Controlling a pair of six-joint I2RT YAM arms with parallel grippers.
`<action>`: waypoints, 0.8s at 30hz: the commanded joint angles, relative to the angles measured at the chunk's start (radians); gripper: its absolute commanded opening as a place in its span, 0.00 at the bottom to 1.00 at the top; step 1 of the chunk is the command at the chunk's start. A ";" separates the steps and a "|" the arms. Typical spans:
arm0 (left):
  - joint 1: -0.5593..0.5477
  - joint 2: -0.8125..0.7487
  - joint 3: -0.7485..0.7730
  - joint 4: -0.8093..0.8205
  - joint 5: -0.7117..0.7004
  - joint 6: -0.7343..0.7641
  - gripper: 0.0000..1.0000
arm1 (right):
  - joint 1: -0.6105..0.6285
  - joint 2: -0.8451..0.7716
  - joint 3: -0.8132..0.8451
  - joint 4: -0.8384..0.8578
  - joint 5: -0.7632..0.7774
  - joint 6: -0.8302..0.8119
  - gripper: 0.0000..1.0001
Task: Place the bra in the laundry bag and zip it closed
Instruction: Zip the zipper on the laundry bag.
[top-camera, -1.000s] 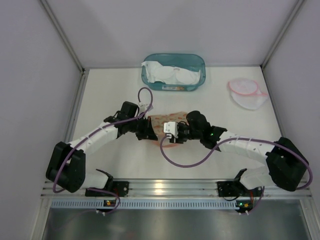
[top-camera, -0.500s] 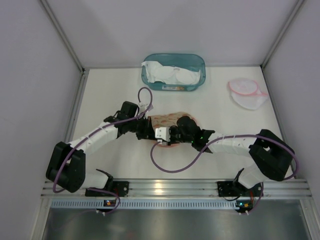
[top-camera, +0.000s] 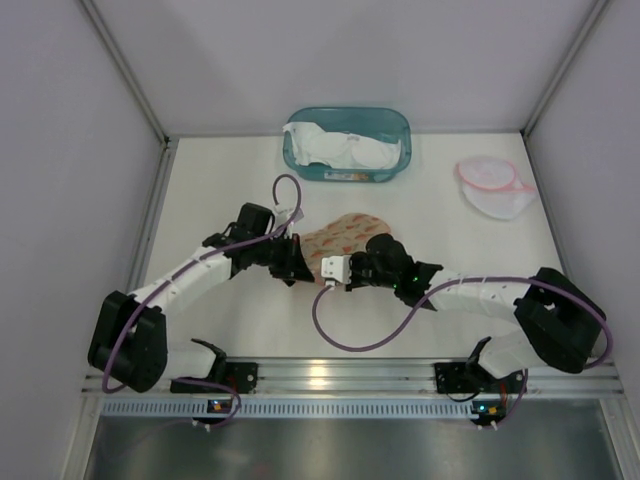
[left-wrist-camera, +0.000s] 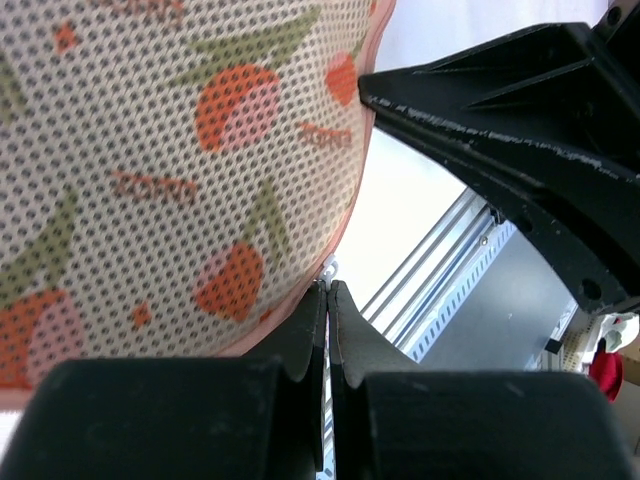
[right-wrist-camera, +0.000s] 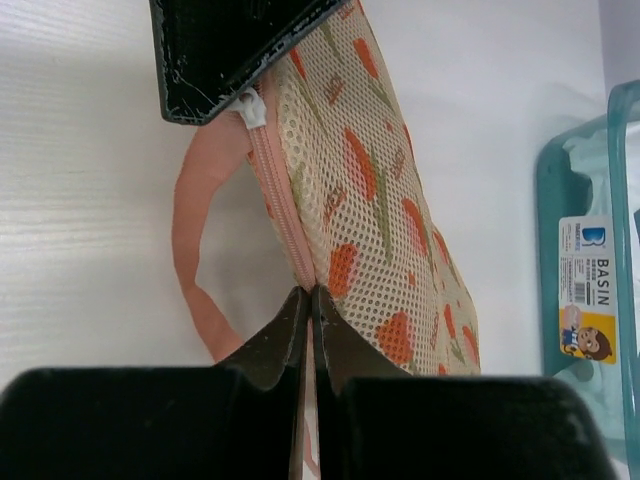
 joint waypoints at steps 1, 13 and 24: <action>0.010 -0.022 0.012 -0.027 0.034 0.015 0.00 | -0.020 -0.050 0.012 -0.068 -0.006 -0.015 0.00; 0.007 0.013 0.049 -0.026 0.105 0.008 0.00 | -0.005 -0.050 0.093 -0.007 -0.181 0.045 0.55; 0.004 0.010 0.057 -0.026 0.114 -0.008 0.00 | 0.043 0.065 0.144 0.014 -0.256 -0.040 0.49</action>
